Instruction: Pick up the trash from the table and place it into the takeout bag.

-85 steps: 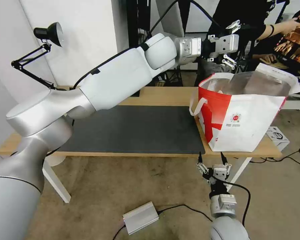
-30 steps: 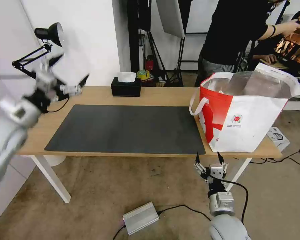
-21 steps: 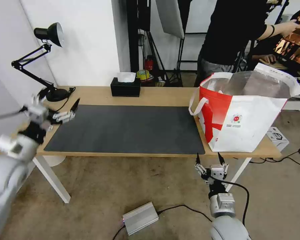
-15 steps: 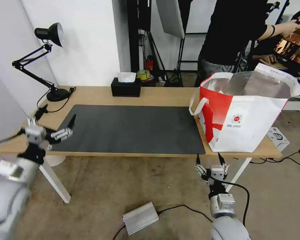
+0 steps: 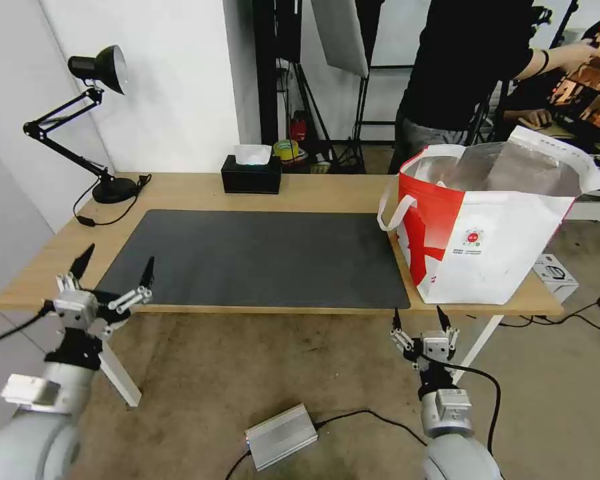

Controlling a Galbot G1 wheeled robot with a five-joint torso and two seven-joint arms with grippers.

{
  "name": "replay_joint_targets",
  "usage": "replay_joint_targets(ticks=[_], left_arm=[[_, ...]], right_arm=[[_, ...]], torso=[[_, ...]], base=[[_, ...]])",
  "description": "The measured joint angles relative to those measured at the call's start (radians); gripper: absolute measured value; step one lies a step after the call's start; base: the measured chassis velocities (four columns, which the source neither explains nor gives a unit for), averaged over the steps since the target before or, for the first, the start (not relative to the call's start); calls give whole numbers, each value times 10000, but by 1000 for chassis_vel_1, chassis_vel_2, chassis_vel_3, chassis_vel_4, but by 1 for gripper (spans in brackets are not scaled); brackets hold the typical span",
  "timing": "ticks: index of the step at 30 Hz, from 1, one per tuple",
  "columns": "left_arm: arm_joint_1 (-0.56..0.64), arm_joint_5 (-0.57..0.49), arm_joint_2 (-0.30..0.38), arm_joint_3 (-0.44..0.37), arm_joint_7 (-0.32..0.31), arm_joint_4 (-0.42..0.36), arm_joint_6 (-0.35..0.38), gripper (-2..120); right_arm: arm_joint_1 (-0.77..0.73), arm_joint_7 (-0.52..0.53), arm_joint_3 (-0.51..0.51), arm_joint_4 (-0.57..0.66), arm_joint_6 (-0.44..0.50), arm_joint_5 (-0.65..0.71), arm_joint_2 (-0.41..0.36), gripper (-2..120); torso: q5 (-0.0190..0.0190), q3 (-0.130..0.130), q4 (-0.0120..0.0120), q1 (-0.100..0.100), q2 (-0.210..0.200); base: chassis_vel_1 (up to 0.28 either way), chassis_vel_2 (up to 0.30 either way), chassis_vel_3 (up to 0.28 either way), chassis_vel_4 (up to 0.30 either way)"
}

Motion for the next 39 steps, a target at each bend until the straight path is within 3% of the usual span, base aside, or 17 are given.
replay_joint_targets(ticks=[8, 15, 39], left_arm=[[581, 711, -945, 573, -55, 64, -495, 100], [1067, 1328, -1597, 1209, -253, 608, -1243, 100], [1143, 1644, -1985, 1288, -673, 1112, -1797, 100]], right_arm=[[-92, 1, 1, 77, 1, -62, 63, 86], [-256, -13, 23, 179, 1, -108, 103, 86], [-864, 12, 206, 443, 181, -202, 121, 86]], torso=[[2, 0, -1, -1, 0], [0, 1, 0, -1, 0], [0, 0, 0, -1, 0]], base=[[0, 0, 0, 0], [0, 0, 0, 0], [0, 0, 0, 0]])
